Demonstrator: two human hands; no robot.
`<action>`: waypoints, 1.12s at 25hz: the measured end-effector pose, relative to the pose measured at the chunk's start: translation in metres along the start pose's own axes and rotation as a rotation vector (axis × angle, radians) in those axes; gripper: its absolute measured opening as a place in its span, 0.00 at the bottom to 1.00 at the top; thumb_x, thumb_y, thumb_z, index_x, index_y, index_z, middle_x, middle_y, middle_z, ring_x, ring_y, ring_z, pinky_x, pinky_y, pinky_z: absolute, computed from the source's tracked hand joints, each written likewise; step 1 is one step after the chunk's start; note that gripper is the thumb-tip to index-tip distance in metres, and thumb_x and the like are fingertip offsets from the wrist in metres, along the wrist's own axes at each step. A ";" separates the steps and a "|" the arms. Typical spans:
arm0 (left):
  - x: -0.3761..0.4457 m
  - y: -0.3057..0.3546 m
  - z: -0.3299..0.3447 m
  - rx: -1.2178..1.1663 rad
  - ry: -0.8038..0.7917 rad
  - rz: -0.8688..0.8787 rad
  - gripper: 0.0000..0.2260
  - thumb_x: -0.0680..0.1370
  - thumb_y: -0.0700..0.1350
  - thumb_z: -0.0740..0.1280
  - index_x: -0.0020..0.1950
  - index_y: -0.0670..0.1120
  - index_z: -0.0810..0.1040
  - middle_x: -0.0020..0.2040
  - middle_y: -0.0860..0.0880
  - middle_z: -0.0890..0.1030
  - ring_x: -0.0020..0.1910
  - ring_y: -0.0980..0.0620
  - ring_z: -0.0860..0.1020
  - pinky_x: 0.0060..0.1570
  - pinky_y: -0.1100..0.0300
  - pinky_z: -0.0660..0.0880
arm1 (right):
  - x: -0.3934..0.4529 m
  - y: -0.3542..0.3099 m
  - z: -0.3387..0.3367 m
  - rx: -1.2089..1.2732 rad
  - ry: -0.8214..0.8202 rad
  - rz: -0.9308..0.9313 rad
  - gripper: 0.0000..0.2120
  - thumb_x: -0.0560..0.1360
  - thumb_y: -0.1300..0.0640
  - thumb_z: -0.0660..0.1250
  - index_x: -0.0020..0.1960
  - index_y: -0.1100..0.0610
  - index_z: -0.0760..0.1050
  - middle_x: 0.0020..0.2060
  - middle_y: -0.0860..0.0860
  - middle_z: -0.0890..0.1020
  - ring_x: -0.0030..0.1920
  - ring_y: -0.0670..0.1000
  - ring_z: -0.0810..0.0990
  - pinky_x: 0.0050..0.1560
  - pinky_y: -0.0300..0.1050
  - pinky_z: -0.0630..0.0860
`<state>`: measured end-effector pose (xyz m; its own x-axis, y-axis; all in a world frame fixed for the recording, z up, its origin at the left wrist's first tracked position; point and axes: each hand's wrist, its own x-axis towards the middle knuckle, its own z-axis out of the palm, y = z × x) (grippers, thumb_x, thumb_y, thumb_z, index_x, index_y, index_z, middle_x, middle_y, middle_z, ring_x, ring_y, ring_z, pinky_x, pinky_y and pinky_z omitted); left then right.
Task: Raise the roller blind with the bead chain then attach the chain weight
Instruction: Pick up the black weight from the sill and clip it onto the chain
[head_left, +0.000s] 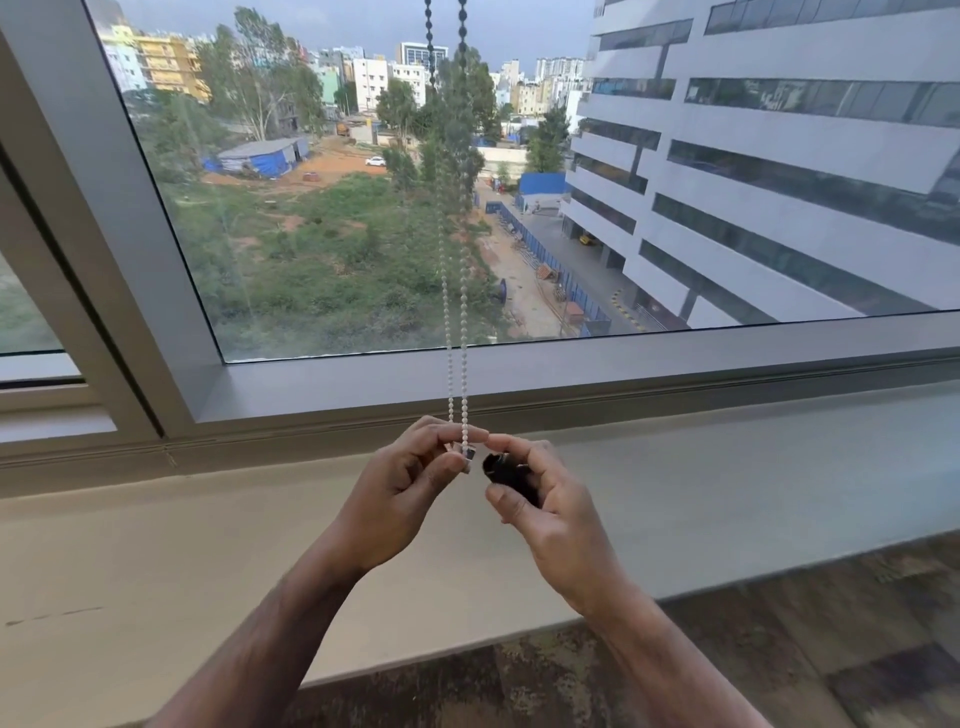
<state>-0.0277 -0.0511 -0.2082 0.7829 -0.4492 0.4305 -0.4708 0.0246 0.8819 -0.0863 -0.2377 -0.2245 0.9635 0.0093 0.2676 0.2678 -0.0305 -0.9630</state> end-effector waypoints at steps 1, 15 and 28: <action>0.000 0.000 0.002 -0.070 0.015 -0.016 0.09 0.82 0.40 0.66 0.61 0.45 0.81 0.50 0.43 0.80 0.44 0.56 0.76 0.45 0.66 0.73 | -0.001 -0.004 -0.001 0.013 0.011 -0.009 0.17 0.78 0.64 0.71 0.65 0.52 0.78 0.55 0.54 0.83 0.56 0.51 0.84 0.58 0.46 0.81; 0.000 -0.006 -0.006 -0.235 0.077 -0.035 0.08 0.76 0.48 0.71 0.55 0.54 0.83 0.44 0.34 0.78 0.42 0.45 0.74 0.43 0.61 0.74 | 0.004 -0.009 0.004 -0.178 0.102 -0.167 0.12 0.79 0.57 0.71 0.61 0.55 0.82 0.52 0.49 0.86 0.51 0.53 0.84 0.53 0.47 0.81; 0.000 -0.007 0.002 -0.250 0.176 -0.054 0.05 0.75 0.46 0.74 0.50 0.54 0.85 0.40 0.48 0.84 0.38 0.57 0.78 0.40 0.67 0.75 | 0.005 -0.007 0.006 -0.289 0.127 -0.297 0.11 0.78 0.59 0.72 0.61 0.56 0.82 0.52 0.47 0.86 0.53 0.51 0.85 0.52 0.39 0.80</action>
<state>-0.0252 -0.0534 -0.2144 0.8728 -0.2944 0.3893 -0.3294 0.2333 0.9149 -0.0833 -0.2318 -0.2161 0.8323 -0.0625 0.5508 0.5052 -0.3235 -0.8001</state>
